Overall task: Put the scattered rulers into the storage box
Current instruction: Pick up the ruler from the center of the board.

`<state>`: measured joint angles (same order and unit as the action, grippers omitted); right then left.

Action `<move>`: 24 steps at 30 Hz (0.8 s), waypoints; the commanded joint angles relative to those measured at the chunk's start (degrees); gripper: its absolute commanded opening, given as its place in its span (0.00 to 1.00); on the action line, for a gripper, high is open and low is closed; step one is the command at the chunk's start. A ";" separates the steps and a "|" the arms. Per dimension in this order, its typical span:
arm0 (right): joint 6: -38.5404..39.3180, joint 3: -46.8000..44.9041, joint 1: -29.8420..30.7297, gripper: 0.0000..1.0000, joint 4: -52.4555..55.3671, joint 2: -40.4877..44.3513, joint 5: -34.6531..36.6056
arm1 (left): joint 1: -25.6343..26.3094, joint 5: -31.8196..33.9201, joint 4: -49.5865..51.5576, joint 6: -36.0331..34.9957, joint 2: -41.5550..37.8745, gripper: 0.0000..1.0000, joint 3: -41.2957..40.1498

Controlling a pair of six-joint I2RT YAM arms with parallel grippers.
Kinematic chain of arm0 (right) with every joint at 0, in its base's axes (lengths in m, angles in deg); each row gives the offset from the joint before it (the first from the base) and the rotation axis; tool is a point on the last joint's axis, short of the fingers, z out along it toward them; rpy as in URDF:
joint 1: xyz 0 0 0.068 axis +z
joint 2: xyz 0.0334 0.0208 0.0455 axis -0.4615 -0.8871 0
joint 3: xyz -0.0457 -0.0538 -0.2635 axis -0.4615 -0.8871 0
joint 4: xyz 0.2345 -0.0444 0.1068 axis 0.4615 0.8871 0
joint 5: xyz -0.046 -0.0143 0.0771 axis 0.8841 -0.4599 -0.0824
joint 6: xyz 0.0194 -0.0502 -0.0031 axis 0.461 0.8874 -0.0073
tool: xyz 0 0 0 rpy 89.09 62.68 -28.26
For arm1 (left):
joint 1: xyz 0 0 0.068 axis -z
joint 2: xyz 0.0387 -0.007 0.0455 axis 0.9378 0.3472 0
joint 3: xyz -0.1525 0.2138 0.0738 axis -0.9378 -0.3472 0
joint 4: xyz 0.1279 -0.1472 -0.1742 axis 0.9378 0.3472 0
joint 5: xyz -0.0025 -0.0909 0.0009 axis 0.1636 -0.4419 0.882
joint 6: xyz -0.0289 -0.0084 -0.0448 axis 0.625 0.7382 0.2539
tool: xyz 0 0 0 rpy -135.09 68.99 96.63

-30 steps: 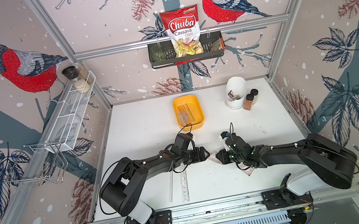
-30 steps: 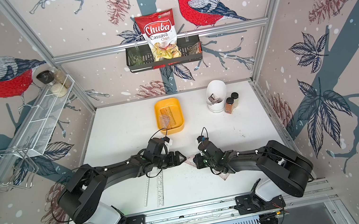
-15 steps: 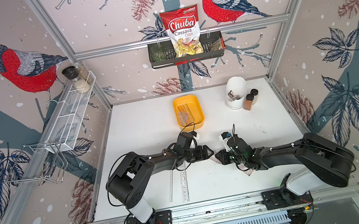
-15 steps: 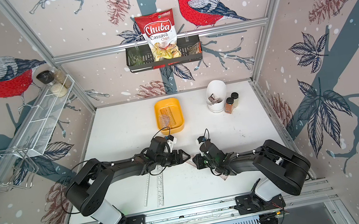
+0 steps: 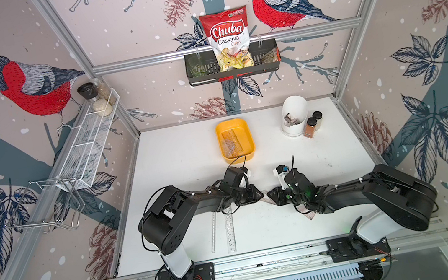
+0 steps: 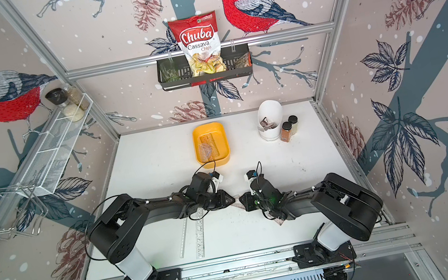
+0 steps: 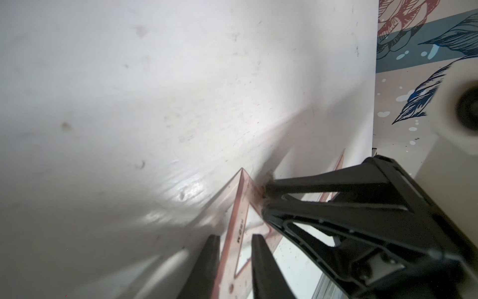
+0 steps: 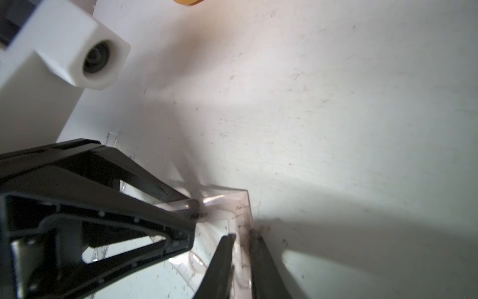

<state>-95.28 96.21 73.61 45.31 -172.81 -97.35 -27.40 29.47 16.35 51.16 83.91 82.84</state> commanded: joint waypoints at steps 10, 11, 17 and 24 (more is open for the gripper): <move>1.62 1.46 -2.69 0.25 11.87 7.03 -2.16 | 0.08 0.60 9.34 -0.19 -2.17 0.00 1.19; 1.92 1.48 -3.60 0.26 12.81 9.07 -3.42 | -0.09 -0.01 9.61 -0.23 -3.14 0.00 1.46; 3.04 0.96 -11.28 0.35 14.90 20.56 -19.73 | -2.91 -6.13 9.85 -0.94 -10.02 0.00 3.90; 1.35 1.04 -16.22 0.52 13.12 26.68 -33.35 | -7.82 -16.92 8.07 -1.41 -13.73 0.00 7.91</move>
<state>-93.75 97.26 58.27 59.32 -147.06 -122.09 -33.98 18.98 25.49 50.62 70.86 89.70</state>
